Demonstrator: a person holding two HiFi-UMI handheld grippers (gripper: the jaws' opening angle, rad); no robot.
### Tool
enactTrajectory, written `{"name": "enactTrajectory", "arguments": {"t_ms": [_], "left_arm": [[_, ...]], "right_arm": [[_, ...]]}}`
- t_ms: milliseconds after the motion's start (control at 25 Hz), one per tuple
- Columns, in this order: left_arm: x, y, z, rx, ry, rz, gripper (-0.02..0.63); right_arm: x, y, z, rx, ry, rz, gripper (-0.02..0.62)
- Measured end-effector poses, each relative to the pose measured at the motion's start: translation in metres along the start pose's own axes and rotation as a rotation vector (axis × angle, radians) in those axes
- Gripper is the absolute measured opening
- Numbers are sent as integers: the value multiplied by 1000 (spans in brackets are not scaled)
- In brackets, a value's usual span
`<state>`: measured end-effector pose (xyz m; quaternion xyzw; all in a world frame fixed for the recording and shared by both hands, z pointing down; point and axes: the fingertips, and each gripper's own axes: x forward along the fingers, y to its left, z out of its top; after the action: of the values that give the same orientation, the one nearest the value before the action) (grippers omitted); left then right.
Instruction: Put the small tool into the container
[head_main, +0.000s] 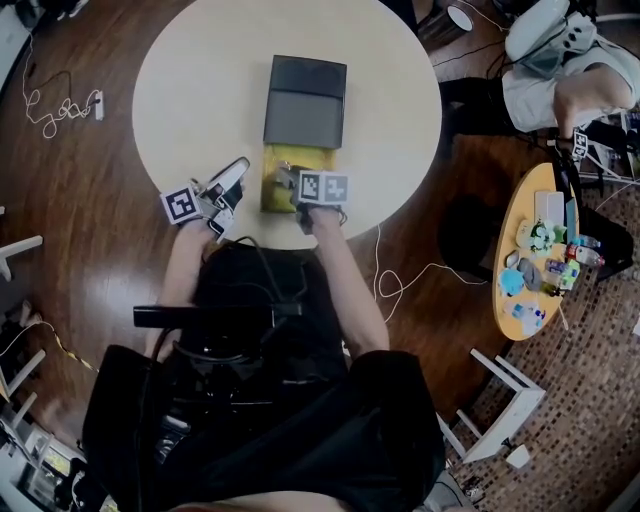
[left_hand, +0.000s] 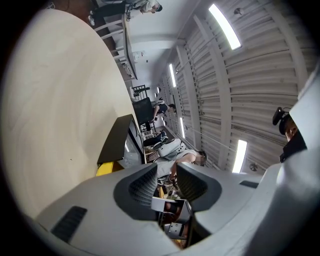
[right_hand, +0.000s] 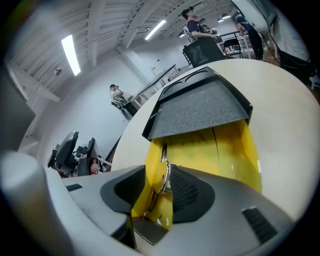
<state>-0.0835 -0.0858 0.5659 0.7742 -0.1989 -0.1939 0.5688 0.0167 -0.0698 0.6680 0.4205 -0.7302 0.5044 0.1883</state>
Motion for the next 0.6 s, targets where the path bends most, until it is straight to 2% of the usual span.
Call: {"name": "enactTrajectory", "arguments": {"t_ms": [160, 280, 360, 480, 600], "left_arm": [[5, -1, -1, 5, 19, -12, 109], [12, 1, -3, 17, 46, -9, 109], [18, 3, 1, 37, 61, -3, 109], [35, 8, 13, 92, 84, 8, 109], [53, 3, 18, 77, 81, -4, 109]], "right_arm": [[-17, 0, 7, -5, -55, 6, 166], [-41, -1, 8, -57, -93, 17, 166], [-56, -3, 4, -108, -105, 23, 112], [-72, -12, -7, -245, -94, -5, 114], [-80, -22, -36, -463, -23, -57, 114]]}}
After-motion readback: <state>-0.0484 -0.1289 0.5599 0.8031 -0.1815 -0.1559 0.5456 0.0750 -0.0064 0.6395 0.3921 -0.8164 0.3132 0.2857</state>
